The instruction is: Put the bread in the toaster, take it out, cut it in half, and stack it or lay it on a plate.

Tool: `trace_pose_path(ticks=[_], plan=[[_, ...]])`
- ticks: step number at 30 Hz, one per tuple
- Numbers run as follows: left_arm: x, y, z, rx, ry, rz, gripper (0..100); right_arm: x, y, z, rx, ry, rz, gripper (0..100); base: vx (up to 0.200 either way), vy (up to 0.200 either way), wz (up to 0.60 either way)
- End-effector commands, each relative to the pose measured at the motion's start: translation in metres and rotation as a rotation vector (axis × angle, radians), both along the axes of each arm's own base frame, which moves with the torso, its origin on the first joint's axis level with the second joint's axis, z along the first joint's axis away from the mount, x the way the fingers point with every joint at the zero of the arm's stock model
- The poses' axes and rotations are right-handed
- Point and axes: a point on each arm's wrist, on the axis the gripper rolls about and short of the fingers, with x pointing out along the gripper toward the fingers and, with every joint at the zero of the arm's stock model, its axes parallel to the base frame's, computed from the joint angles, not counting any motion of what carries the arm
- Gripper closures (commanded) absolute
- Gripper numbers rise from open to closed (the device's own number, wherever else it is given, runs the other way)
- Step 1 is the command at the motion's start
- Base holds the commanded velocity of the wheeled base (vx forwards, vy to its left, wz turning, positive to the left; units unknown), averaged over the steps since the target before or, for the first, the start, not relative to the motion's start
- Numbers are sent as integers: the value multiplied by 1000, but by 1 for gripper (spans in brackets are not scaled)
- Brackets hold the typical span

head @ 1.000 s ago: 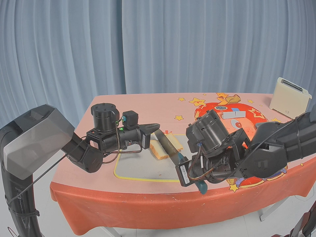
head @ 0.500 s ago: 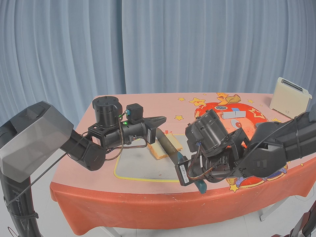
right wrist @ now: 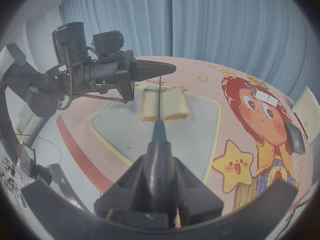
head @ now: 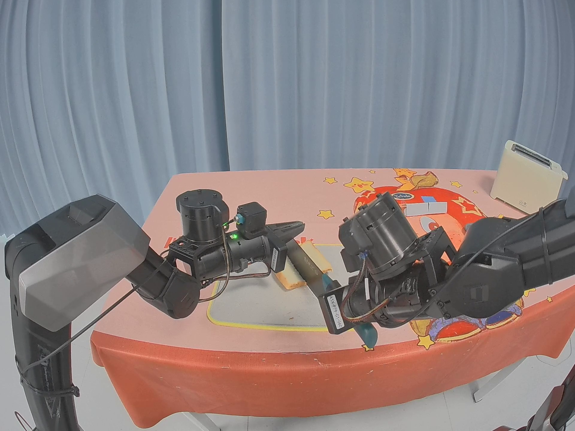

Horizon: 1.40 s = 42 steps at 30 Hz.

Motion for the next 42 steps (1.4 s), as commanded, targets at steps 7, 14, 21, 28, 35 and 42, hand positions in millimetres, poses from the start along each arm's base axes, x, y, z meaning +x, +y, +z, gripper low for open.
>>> trace_pose_path(ticks=[7, 14, 21, 28, 35, 42], plan=[[-1, 3, -11, 17, 33, 6, 100, -1, 1, -5, -9, 11, 2, 100, 0, 0, 0], [-1, 3, -5, 9, 18, 4, 100, -1, 1, -7, -14, 15, 2, 100, 0, 0, 0], [1, 7, -11, 18, 36, 15, 100, -1, 1, 4, 13, -12, 1, 100, 0, 0, 0], [4, 9, -19, 25, 51, 24, 100, 3, 1, 15, 40, -40, -4, 100, 0, 0, 0], [4, 9, -17, 23, 47, 24, 100, 1, 0, 2, 7, -8, -2, 100, 0, 0, 0], [2, 9, -4, 11, 21, 23, 100, -1, 1, -7, -16, 14, 4, 100, 0, 0, 0]])
